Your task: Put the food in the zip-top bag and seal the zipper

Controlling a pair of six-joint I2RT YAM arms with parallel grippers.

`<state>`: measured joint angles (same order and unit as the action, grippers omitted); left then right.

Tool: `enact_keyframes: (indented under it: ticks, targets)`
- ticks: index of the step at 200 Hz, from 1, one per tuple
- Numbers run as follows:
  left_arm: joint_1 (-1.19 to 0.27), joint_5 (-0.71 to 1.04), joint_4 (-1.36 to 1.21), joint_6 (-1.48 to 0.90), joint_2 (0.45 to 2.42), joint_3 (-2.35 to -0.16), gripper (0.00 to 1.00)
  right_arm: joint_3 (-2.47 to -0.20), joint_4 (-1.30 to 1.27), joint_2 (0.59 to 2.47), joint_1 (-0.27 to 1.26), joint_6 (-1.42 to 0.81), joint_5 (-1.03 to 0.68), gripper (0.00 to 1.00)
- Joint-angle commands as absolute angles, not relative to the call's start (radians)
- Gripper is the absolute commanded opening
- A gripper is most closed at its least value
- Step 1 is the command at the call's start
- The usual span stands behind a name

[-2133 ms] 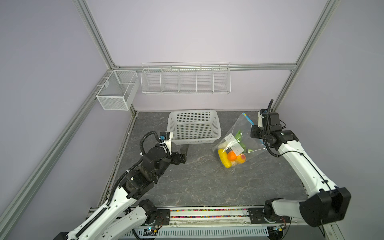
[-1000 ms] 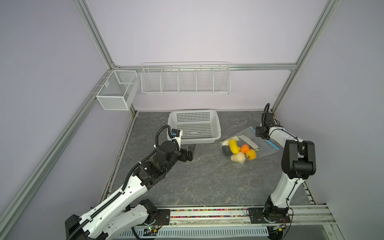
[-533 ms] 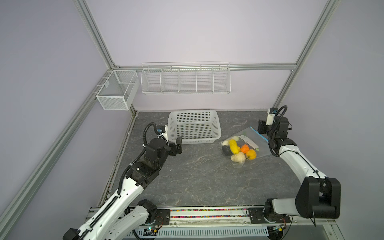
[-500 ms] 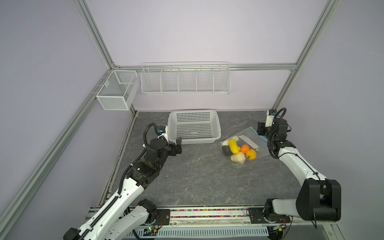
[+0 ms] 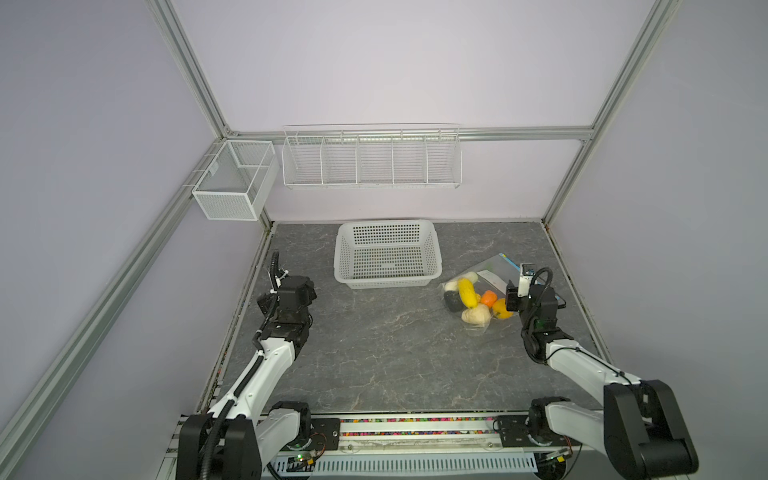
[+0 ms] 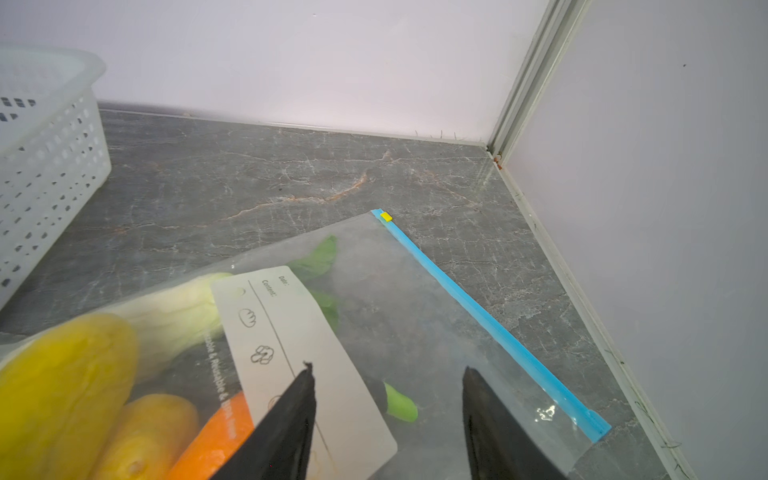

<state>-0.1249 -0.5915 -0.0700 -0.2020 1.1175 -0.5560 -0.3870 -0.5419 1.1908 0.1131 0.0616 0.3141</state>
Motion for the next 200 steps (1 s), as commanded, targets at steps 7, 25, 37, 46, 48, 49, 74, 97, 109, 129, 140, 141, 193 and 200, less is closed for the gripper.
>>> enact_keyframes:
  ticks: [7, 25, 37, 46, 48, 49, 74, 97, 109, 129, 140, 141, 193, 200]
  targets:
    - [-0.078, -0.637, -0.254, -0.157, 1.236, -0.522, 0.98, -0.368, -0.702, 1.202, 0.118, 0.083, 0.353, 0.58]
    - [-0.062, -0.610, -0.341, -0.106, 1.291, -0.501, 0.98, -0.341, -0.710, 1.180, 0.119, 0.070, 0.348, 0.59]
    - [-0.053, -0.573, -0.432, -0.093, 1.316, -0.473, 0.99, -0.323, -0.742, 1.194, 0.119, 0.075, 0.362, 0.59]
    - [-0.051, -0.539, -0.488, -0.078, 1.334, -0.458, 0.98, -0.320, -0.769, 1.220, 0.119, 0.077, 0.374, 0.59]
    - [-0.051, -0.528, -0.497, -0.073, 1.337, -0.457, 0.98, -0.320, -0.776, 1.226, 0.119, 0.077, 0.374, 0.59]
    - [-0.051, -0.524, -0.502, -0.070, 1.339, -0.455, 0.98, -0.321, -0.779, 1.229, 0.118, 0.077, 0.374, 0.59]
    - [-0.050, -0.453, -0.569, -0.075, 1.368, -0.460, 0.98, -0.371, -0.729, 1.269, 0.117, 0.074, 0.374, 0.59]
    - [-0.045, -0.359, -0.666, -0.103, 1.386, -0.430, 0.97, -0.371, -0.732, 1.282, 0.117, 0.089, 0.348, 0.59]
    - [-0.046, -0.341, -0.772, -0.093, 1.411, -0.382, 0.97, -0.326, -0.799, 1.280, 0.124, 0.101, 0.334, 0.60]
    - [-0.046, -0.371, -0.932, -0.110, 1.478, -0.321, 0.97, -0.322, -0.835, 1.320, 0.131, 0.098, 0.366, 0.61]
    - [-0.046, -0.360, -0.946, -0.101, 1.507, -0.336, 0.97, -0.323, -0.862, 1.355, 0.130, 0.091, 0.376, 0.61]
    - [-0.046, -0.358, -0.945, -0.100, 1.509, -0.337, 0.97, -0.323, -0.862, 1.355, 0.130, 0.091, 0.376, 0.61]
    - [-0.046, -0.344, -0.963, -0.076, 1.550, -0.361, 0.99, -0.319, -0.949, 1.466, 0.085, 0.026, 0.381, 0.70]
    - [-0.046, -0.344, -0.959, -0.077, 1.549, -0.362, 0.99, -0.316, -0.965, 1.473, 0.081, 0.027, 0.380, 0.71]
